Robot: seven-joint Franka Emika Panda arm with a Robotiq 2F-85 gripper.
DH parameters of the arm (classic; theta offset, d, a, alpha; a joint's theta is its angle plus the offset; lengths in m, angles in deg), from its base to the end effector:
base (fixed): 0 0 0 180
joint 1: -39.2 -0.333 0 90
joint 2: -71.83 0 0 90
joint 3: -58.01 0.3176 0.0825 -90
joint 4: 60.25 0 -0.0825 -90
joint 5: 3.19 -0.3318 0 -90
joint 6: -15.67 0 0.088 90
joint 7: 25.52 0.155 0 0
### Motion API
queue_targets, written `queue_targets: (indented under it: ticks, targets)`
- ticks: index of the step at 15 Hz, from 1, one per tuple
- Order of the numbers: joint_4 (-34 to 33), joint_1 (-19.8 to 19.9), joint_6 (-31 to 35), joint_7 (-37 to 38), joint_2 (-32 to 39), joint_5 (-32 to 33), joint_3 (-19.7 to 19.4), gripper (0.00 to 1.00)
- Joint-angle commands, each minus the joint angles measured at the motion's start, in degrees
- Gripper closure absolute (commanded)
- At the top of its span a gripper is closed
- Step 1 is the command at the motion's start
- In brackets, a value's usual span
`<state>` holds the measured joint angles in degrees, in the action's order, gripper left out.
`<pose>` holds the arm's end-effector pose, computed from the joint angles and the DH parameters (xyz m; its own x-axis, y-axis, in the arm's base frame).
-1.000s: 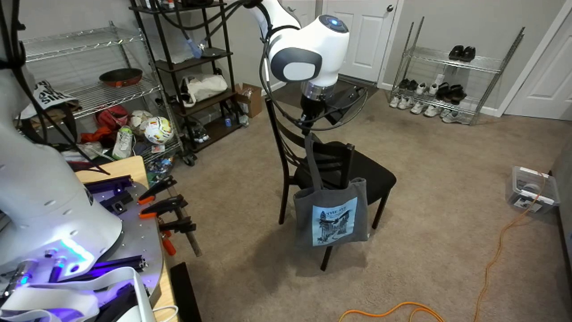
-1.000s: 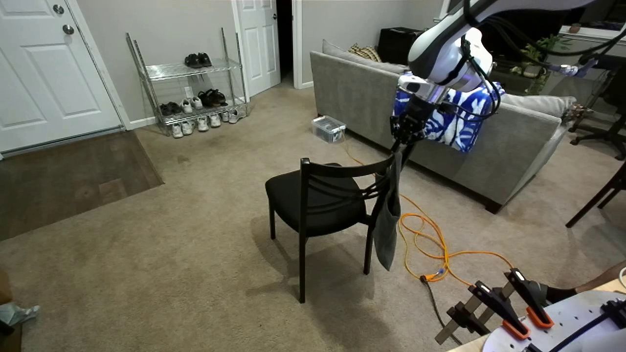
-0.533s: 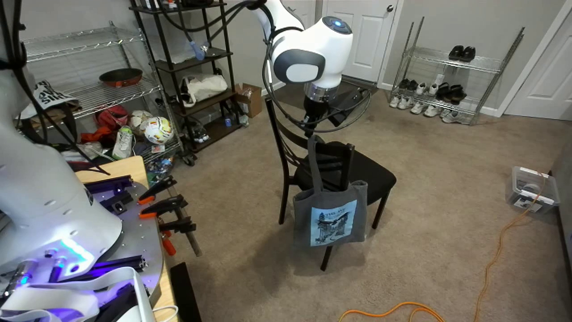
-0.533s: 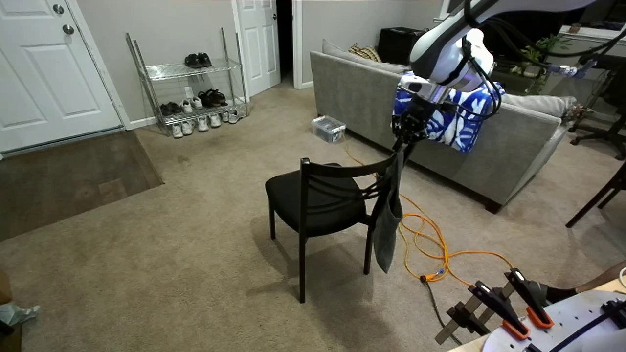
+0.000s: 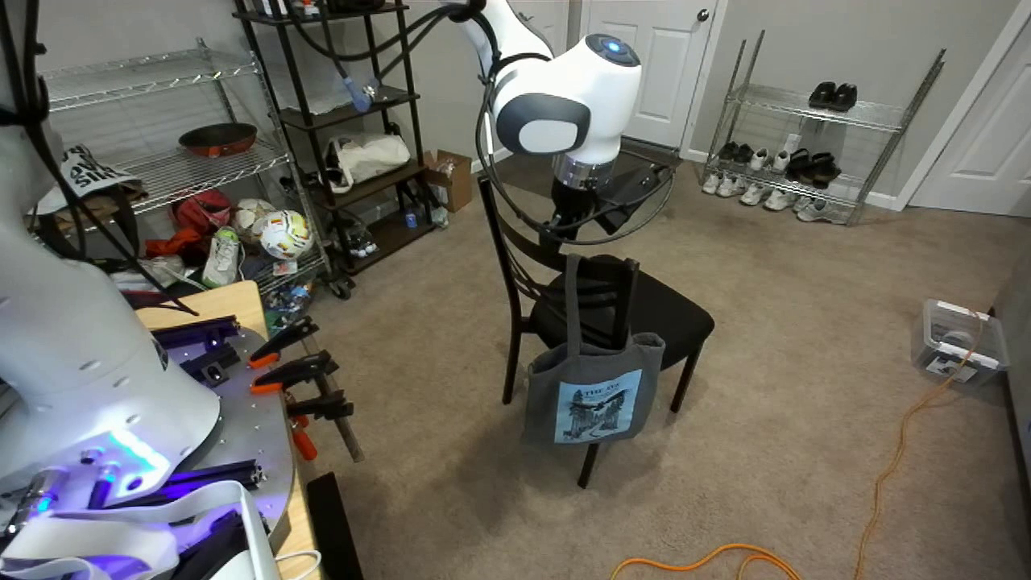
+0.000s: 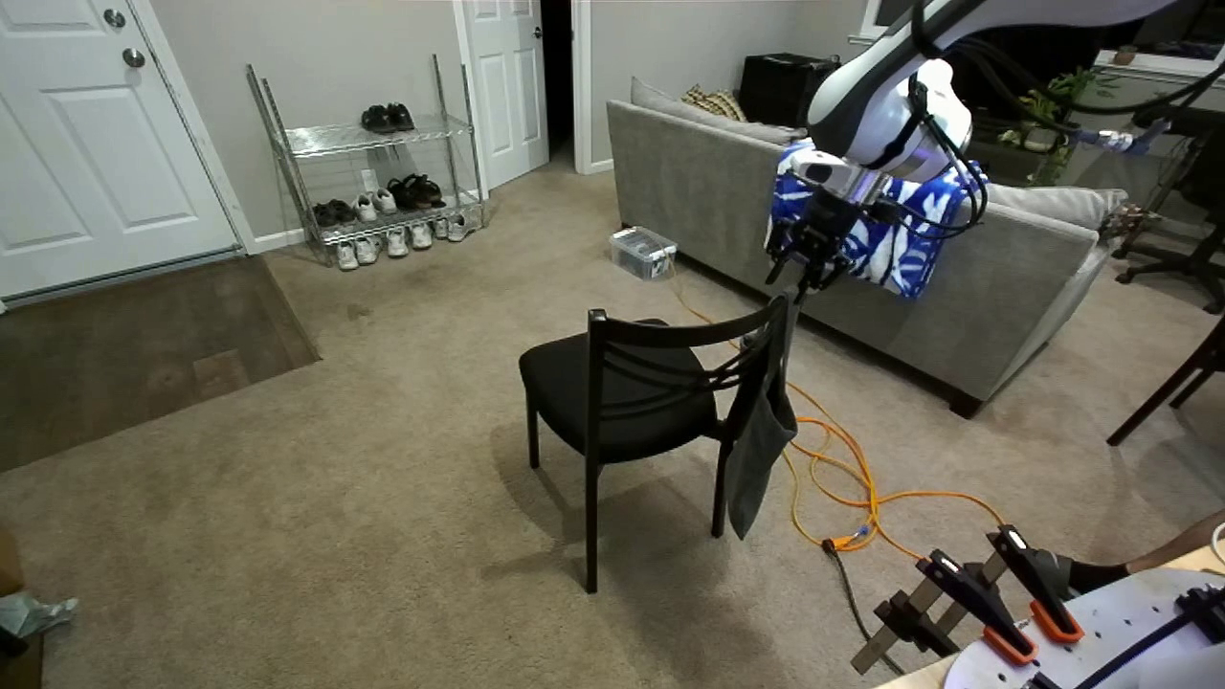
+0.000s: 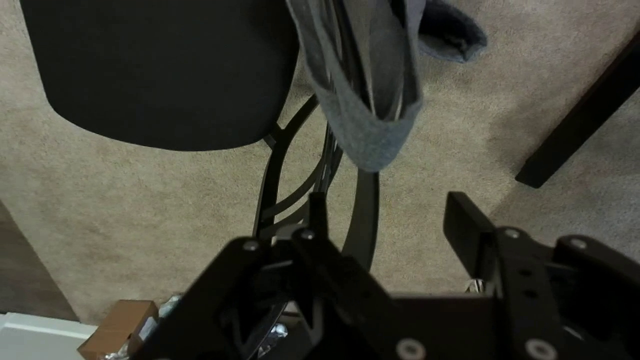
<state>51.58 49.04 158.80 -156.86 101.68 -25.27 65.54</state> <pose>0.5937 -0.0176 0.2096 -0.3578 0.9028 0.2387 0.9304 0.3227 0.1739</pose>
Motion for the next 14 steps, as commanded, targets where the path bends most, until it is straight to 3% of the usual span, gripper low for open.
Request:
queue_targets:
  ticks: [1,3,7,8,11,14]
  targets:
    - [0.84,0.54,1.42,1.82,-0.11,1.58,-0.33,0.07]
    - [0.81,0.29,2.05,2.50,-0.10,1.94,-0.88,0.01]
    - [0.52,0.10,3.40,4.12,0.06,2.60,-1.41,0.00]
    - [0.42,-0.03,3.52,4.84,0.20,3.08,-1.57,0.14]
    - [0.21,-0.21,3.75,7.13,0.55,5.10,-1.76,0.02]
    - [-0.03,-0.30,3.70,9.20,0.87,7.06,-1.69,0.00]
